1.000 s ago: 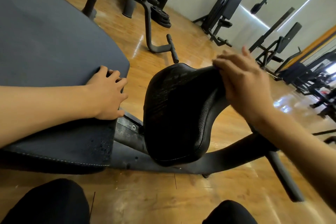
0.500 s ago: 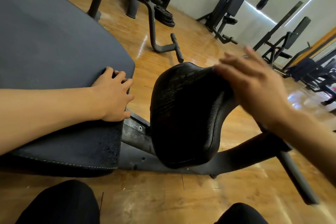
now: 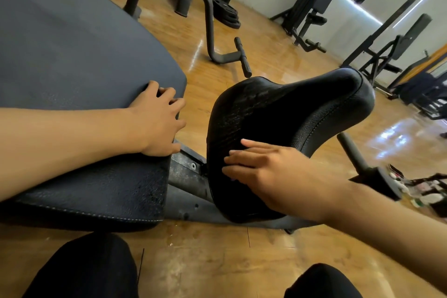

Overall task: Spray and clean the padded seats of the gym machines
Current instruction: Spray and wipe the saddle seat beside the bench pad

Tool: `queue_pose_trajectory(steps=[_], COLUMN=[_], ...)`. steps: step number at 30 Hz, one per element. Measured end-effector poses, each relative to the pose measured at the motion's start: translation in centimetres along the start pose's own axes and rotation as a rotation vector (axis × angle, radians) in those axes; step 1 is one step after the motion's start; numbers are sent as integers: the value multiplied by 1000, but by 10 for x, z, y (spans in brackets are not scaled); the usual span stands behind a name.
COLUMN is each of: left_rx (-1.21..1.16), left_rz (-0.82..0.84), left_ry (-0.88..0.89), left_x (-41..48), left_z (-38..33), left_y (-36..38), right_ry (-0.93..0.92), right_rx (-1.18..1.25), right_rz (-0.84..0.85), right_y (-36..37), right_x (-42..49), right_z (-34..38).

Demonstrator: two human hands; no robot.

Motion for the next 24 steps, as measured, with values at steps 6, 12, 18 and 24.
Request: queue_pose_trajectory(steps=[6, 12, 18, 24], left_rx=[-7, -17, -21, -40], left_rz=[0, -33, -30, -20], left_ry=[10, 18, 11, 12], left_x=[4, 4, 6, 5], left_z=[0, 4, 2, 4], left_y=[2, 2, 4, 1], right_ry=[243, 813, 851, 648], right_rx=[-132, -10, -5, -27], right_rz=[-152, -97, -12, -6], right_y=[-47, -77, -50, -43], right_x=[-45, -14, 42, 37], right_z=[-65, -106, -60, -50])
Point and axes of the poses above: each hand's wrist, its own x-axis towards the middle knuckle, its own y-axis out of the palm, z = x × y, the point moved 3 cm from there along x, towards the middle knuckle, and after that the axes turned 11 degrees about z, right-handed, at the moved point
